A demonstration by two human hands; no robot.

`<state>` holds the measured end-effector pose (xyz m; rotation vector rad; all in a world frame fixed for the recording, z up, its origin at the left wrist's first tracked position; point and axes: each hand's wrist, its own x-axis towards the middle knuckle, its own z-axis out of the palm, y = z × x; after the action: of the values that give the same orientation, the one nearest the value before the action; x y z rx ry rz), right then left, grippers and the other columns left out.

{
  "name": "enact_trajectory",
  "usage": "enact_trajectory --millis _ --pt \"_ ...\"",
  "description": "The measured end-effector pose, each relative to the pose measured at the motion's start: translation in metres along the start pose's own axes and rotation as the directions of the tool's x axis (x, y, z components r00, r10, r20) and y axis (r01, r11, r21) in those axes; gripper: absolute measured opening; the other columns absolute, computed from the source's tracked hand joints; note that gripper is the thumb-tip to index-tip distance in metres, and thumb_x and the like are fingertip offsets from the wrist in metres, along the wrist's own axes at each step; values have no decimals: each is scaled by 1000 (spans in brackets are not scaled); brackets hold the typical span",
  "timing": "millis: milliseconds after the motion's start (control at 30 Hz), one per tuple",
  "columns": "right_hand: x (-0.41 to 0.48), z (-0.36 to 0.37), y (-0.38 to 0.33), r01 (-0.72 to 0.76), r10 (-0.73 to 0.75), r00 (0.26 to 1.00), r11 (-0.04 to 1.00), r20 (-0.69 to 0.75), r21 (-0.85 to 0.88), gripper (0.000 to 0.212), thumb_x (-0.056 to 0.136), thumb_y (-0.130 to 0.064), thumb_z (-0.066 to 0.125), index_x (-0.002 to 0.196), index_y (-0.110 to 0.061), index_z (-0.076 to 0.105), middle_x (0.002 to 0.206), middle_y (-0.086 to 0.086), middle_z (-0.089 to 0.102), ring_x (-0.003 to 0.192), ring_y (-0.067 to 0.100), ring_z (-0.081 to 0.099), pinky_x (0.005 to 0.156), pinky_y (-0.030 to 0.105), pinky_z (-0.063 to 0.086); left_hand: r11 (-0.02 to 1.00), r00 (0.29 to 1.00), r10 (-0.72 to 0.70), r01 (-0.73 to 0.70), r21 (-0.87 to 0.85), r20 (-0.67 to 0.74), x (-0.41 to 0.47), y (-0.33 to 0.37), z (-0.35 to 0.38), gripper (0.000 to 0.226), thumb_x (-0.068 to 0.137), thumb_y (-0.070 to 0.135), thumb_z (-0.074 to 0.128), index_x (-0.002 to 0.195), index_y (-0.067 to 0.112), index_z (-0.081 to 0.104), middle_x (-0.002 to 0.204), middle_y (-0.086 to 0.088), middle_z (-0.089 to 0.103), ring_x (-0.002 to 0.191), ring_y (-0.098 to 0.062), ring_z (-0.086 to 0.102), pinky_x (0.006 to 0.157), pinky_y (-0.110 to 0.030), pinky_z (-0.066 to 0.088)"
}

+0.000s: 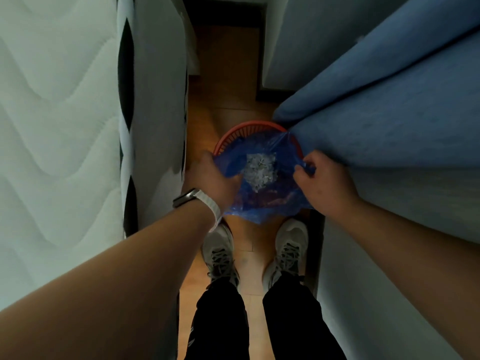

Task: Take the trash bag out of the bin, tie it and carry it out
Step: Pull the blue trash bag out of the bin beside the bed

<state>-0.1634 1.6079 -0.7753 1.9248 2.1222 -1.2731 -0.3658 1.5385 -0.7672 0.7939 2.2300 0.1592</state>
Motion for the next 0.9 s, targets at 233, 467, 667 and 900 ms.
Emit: enact_trajectory --millis 233,467,667,900 --pt "-23 9 6 -22 23 999 1000 23 -17 10 82 -17 61 81 -11 53 66 -1 54 62 20 53 52 29 36 992 988 -123 121 24 95 -23 -36 12 12 81 16 49 69 17 48 77 -8 58 62 -21 52 51 -28 34" --pt "-34 3 -8 -54 56 996 998 -68 36 11 81 -20 62 80 -14 53 67 -2 55 59 14 49 55 26 39 965 1000 16 -21 -260 -22 -68 -13 -3 22 80 20 56 60 16 48 53 2 48 48 -9 45 43 -20 32" --pt "-46 -15 -33 11 -2 987 998 -159 57 11 80 -19 62 77 -18 51 65 -4 53 61 19 50 57 31 39 916 985 150 -170 -363 -83 -75 4 -29 4 79 20 62 80 21 59 73 1 65 69 -17 62 62 -30 51" --pt "-76 -53 -74 22 -2 975 996 -221 89 13 82 -23 62 75 -19 52 69 2 59 67 26 56 61 36 45 885 955 256 -294 -361 -150 -103 17 -72 3 84 19 62 86 20 59 70 8 60 65 -12 57 64 -26 44"
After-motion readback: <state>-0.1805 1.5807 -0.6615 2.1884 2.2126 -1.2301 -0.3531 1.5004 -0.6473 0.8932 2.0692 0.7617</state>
